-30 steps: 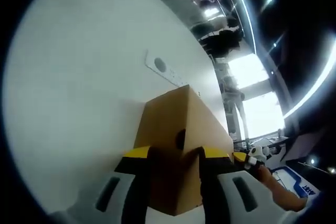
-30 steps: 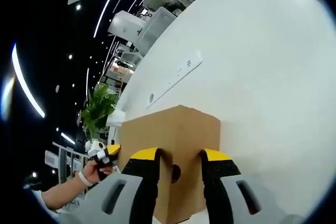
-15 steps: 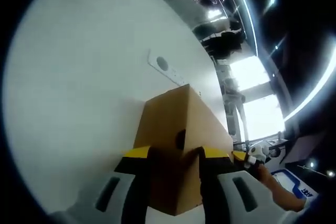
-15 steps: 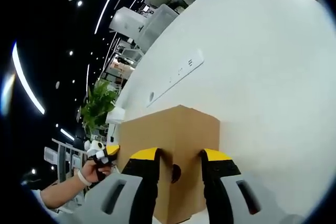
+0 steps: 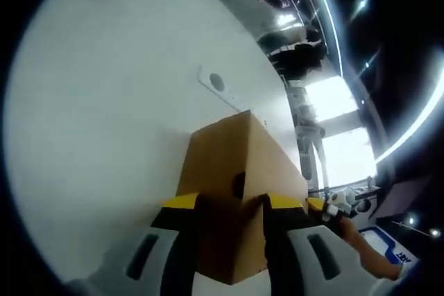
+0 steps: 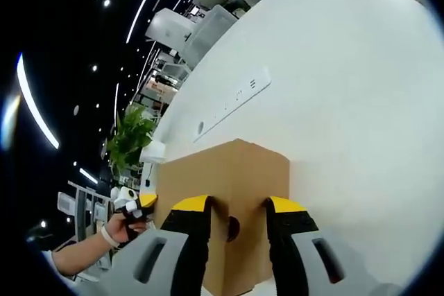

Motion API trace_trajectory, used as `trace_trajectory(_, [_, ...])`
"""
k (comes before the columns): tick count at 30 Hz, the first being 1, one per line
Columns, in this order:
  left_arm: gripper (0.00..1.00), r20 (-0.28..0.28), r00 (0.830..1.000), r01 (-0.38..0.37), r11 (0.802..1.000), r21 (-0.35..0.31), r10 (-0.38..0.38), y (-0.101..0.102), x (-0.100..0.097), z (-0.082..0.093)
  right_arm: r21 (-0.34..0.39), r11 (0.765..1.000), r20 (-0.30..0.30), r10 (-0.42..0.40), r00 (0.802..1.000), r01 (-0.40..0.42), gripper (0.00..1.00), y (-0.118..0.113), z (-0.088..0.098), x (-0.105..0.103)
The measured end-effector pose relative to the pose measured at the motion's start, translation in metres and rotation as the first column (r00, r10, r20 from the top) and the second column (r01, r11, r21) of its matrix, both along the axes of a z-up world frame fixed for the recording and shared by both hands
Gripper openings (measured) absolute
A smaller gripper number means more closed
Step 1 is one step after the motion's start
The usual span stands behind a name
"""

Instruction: Operate the shoe box by opening the lid, removing the specified soft item, and placing it in the target area until the item is outside and the box remains undamaged.

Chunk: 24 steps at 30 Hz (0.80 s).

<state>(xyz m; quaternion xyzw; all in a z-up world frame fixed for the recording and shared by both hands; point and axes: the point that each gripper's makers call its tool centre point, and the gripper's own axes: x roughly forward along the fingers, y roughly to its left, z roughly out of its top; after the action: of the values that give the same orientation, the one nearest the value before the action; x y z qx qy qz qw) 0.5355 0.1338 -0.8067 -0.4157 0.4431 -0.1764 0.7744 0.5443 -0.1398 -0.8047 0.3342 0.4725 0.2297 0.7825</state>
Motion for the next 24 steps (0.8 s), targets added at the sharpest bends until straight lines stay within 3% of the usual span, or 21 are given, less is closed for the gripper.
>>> trace_trajectory(24, [0.35, -0.021, 0.999, -0.028, 1.000, -0.004, 0.027, -0.001, -0.010, 0.000, -0.035, 0.999, 0.006, 0.037, 0.999, -0.037, 0.29, 0.003, 0.004, 0.003])
